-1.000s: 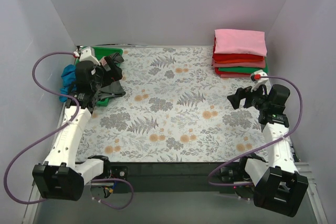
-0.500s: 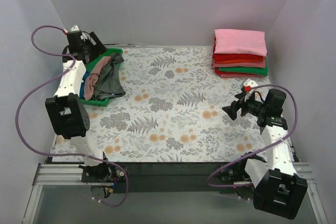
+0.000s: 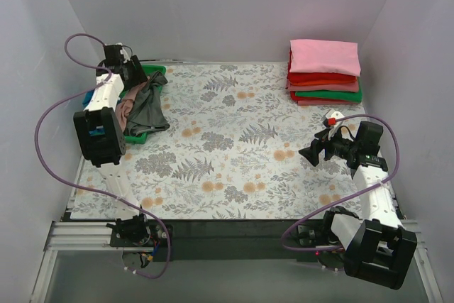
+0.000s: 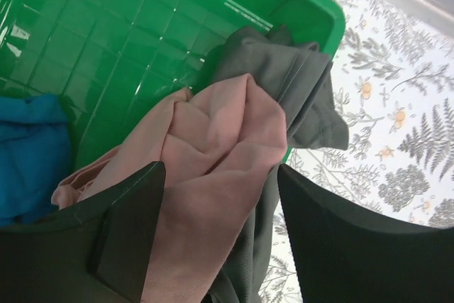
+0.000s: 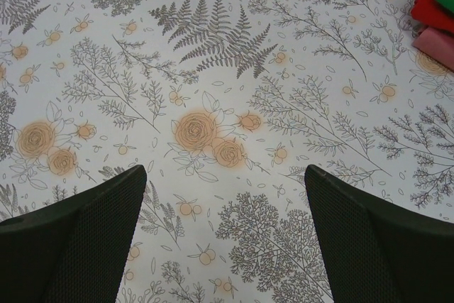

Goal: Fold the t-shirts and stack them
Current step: Grab the tshirt from the pile

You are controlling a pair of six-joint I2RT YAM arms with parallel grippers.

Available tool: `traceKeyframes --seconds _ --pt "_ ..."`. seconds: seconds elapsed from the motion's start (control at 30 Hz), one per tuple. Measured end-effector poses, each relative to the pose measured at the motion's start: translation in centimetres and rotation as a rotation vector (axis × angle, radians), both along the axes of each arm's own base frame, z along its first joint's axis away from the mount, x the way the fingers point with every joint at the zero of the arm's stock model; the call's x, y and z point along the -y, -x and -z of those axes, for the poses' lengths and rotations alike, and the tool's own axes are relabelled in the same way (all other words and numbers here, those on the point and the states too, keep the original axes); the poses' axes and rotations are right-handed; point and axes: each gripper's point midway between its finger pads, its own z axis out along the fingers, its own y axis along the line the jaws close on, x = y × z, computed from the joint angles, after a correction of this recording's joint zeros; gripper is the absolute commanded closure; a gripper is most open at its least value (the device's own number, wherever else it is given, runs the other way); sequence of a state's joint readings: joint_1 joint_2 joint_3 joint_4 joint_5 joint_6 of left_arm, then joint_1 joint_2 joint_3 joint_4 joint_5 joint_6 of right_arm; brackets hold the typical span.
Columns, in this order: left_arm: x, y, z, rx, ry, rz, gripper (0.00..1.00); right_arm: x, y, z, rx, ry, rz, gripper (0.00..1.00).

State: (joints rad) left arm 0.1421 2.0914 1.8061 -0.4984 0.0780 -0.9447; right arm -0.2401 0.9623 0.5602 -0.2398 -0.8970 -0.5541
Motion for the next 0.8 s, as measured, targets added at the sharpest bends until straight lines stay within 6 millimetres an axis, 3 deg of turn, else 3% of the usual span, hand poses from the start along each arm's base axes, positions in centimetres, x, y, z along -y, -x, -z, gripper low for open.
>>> traceKeyframes --seconds 0.07,0.1,0.2,0.27,0.37,0.53,0.7,0.8 --pt "0.1 0.2 0.4 -0.018 -0.019 0.003 0.53 0.0 0.0 0.0 0.0 0.0 0.0 0.02" --pt "0.1 0.3 0.5 -0.024 -0.032 0.003 0.74 0.0 0.0 0.0 -0.001 0.0 0.0 0.02" --pt "-0.1 0.3 0.3 -0.03 -0.066 -0.01 1.0 0.0 0.0 0.0 -0.001 -0.001 -0.001 0.02" --pt "-0.3 0.0 -0.4 -0.022 -0.087 -0.022 1.0 -0.1 0.1 0.0 0.0 -0.003 -0.004 0.02" --pt "-1.0 -1.1 -3.2 0.029 -0.122 -0.063 1.0 -0.2 0.1 -0.1 0.001 -0.011 -0.012 0.02" --pt "-3.0 -2.8 -10.8 0.213 -0.155 -0.196 1.0 -0.4 0.3 -0.3 0.003 -0.021 -0.024 0.02" --pt "-4.4 -1.9 -17.0 0.354 -0.13 -0.352 1.0 -0.6 0.3 -0.4 0.004 -0.03 -0.032 0.02" --pt "-5.0 -1.7 -22.2 0.485 -0.088 -0.433 1.0 -0.6 0.3 -0.3 0.002 -0.033 -0.034 0.02"
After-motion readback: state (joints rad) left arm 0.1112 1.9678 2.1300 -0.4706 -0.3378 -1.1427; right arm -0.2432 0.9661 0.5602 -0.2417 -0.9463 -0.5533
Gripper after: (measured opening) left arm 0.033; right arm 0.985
